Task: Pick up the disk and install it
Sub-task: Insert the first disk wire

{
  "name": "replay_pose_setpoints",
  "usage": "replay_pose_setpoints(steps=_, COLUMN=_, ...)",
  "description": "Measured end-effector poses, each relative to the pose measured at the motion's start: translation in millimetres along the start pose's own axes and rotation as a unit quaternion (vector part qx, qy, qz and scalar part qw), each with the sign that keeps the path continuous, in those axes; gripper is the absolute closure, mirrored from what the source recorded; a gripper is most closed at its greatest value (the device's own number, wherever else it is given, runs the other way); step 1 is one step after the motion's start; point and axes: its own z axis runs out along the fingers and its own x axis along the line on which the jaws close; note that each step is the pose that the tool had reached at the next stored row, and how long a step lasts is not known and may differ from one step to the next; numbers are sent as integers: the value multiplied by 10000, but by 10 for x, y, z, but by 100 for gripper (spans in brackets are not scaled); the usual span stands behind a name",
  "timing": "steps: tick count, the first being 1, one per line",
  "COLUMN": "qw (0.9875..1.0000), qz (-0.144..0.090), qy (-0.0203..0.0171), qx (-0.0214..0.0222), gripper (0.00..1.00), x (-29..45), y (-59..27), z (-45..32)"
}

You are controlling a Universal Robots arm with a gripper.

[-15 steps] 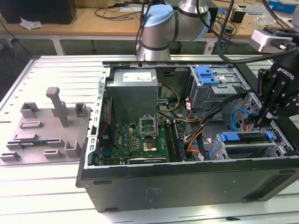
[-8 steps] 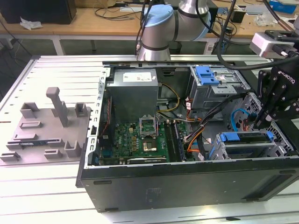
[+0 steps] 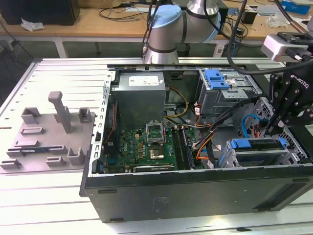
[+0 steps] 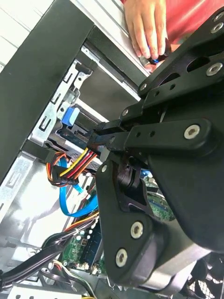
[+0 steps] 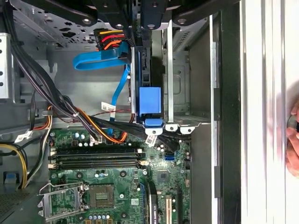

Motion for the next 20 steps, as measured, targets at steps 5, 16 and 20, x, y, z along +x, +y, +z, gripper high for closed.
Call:
replay_pose_setpoints(steps=5, qw=9997, qz=-206, qy=-103, qx=48, gripper=84, x=6, y=0, z=1)
replay_pose_setpoints(steps=16, qw=9991, qz=-325, qy=-176, qx=203, gripper=84, x=79, y=68, z=10)
replay_pose_setpoints(steps=20, qw=9991, qz=-326, qy=-176, qx=210, gripper=84, x=81, y=68, z=12)
